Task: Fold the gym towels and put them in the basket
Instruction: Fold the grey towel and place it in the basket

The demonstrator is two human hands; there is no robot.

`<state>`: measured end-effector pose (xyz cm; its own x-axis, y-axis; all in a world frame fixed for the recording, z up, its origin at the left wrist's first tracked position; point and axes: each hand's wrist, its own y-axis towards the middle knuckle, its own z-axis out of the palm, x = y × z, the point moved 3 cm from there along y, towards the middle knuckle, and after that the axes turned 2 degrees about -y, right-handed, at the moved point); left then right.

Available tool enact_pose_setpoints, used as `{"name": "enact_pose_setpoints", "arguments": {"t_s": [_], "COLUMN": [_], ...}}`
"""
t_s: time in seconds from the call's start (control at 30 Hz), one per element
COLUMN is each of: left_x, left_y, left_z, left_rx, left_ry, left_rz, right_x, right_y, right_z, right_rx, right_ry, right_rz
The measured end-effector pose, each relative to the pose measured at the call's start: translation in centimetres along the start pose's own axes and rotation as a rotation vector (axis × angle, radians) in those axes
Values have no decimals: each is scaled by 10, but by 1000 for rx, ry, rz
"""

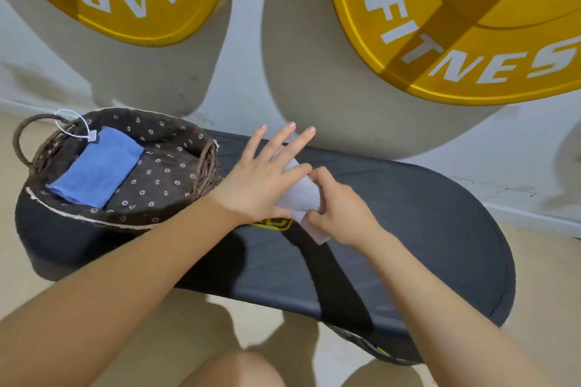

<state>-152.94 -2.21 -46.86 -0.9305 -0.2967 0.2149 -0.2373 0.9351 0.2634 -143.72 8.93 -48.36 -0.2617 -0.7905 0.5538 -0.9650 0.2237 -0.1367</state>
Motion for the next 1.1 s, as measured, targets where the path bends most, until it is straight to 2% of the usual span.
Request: {"name": "enact_pose_setpoints", "arguments": {"t_s": [0.07,0.1,0.23,0.33,0.4,0.47,0.53,0.6,0.67,0.77,0.83,0.9,1.03,1.1], "left_x": [25,36,93,136,155,168,179,190,196,209,215,218,220,222], "left_y": [-2,-5,-48,-109,-149,-175,-189,-197,-202,-207,-205,-201,-202,-204], "left_z": [-27,-39,-55,-53,-47,-35,-20,-6,9,26,35,41,50,49], "left_rx": [92,174,273,86,-74,-88,-84,-52,72,269,315,339,353,330], "left_ry": [11,-45,-307,-600,-729,-789,-857,-873,-799,-563,-413,-365,-292,-310], "left_rz": [26,-19,-426,-718,-888,-1067,-1179,-1201,-1137,-1007,-890,-843,-840,-868], "right_x": [28,43,102,147,172,192,205,210,209,213,217,219,207,202], "right_y": [12,19,61,104,130,152,172,193,212,233,243,250,256,255], "right_z": [-23,-30,-29,-20,-4,20,49,82,107,134,150,165,177,175], "right_rx": [-15,-15,62,157,276,357,350,324,317,374,385,358,300,232], "right_ry": [-196,-225,-207,-188,-13,256,353,291,156,-28,-136,-122,130,118], "right_rz": [-167,-232,-327,-333,-302,-261,-211,-144,-123,-135,-138,-139,-22,19]}}
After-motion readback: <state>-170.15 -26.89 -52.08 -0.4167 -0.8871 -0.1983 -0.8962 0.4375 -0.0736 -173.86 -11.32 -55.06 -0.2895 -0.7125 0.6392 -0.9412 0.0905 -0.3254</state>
